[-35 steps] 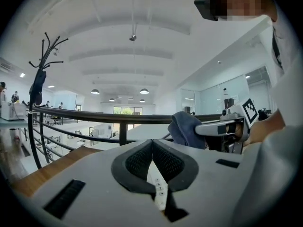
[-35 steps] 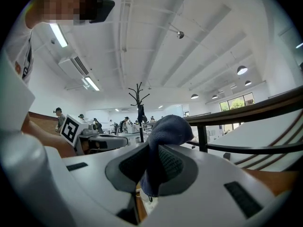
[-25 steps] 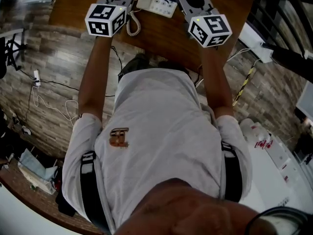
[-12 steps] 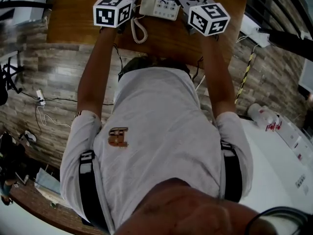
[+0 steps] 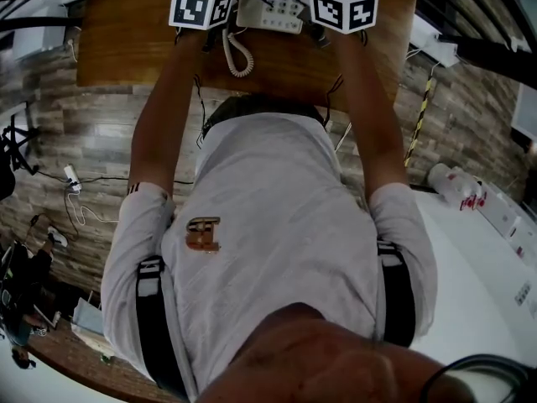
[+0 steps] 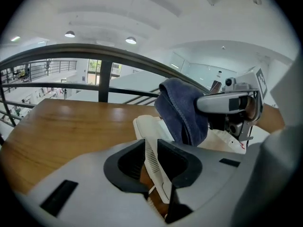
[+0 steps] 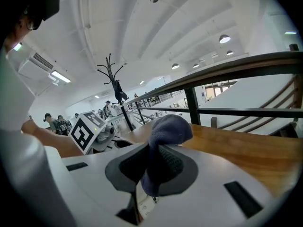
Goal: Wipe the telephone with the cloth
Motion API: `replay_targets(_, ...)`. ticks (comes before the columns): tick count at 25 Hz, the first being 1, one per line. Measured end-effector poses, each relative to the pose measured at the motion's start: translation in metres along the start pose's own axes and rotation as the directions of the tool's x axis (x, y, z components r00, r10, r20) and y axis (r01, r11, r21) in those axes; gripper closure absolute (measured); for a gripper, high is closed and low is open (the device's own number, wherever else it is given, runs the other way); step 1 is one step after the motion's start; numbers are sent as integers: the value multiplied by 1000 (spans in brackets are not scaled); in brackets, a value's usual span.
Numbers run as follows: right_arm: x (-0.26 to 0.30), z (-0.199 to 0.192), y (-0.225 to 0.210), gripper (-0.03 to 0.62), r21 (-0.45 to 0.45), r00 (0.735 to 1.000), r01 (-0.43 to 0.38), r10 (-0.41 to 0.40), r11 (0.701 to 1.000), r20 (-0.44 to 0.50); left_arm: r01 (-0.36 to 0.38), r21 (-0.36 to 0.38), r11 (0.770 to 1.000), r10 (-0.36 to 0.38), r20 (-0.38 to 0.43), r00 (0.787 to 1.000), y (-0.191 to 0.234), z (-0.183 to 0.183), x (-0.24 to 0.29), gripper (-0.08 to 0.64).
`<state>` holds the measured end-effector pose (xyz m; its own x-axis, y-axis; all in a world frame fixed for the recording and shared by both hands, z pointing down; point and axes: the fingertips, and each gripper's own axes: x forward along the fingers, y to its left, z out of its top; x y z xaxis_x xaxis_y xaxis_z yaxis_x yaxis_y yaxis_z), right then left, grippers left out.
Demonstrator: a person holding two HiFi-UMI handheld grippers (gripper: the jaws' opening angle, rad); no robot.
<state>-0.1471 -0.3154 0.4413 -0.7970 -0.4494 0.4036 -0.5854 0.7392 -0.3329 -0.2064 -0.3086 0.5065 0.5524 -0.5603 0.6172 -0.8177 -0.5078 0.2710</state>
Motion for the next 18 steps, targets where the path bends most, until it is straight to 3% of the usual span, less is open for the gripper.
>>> replay_targets(11, 32, -19, -26, 532, 51, 989, 5, 2, 999, -149, 33, -74, 997, -37, -57, 998, 5, -9, 20, 486)
replay_targets(18, 40, -42, -53, 532, 60, 967, 141, -125, 988, -221, 42, -85, 995, -47, -56, 997, 6, -10, 21, 486)
